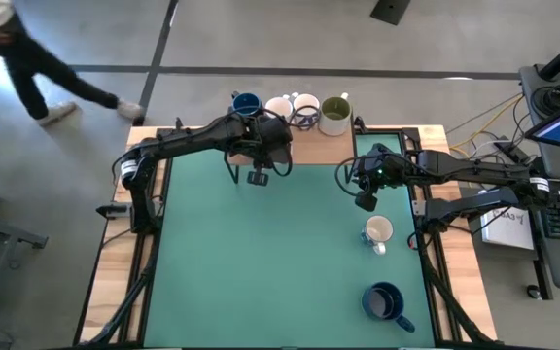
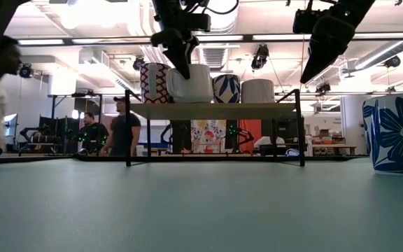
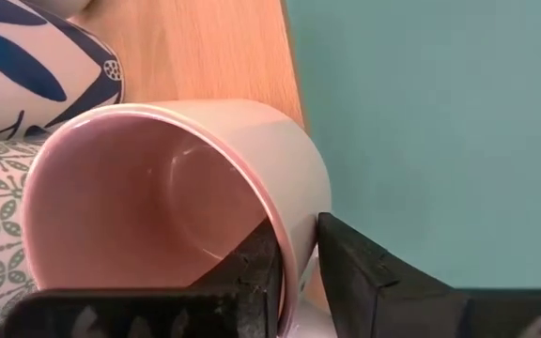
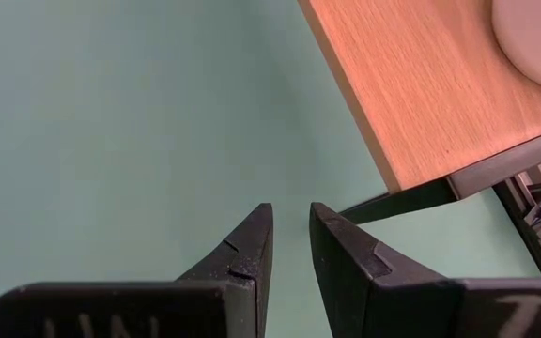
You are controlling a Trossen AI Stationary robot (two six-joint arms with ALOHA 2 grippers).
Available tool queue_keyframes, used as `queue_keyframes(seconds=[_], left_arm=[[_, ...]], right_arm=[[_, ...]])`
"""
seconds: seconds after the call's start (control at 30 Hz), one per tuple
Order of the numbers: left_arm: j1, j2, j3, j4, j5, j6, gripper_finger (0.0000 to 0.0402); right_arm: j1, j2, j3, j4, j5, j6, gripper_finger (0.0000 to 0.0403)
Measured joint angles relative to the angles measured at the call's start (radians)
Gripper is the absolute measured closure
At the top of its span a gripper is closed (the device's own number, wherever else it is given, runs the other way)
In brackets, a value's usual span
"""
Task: Place coffee mugs
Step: Put the brown mug on the shelf
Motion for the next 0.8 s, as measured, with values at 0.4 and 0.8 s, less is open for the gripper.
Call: queue_keyframes(seconds=[0.4,0.8], left_arm=[[-0.001,0.000,0.000,0.008,-0.014,0.002,0.0319],[-0.001,0.000,0.000,0.033,-0.023,0.011,0.0320]], right_arm=[[0.000,0.000,0.000,0.000,0.000,0.000,0.0339],[0.000,0.000,0.000,0.000,0.000,0.000,0.0339]])
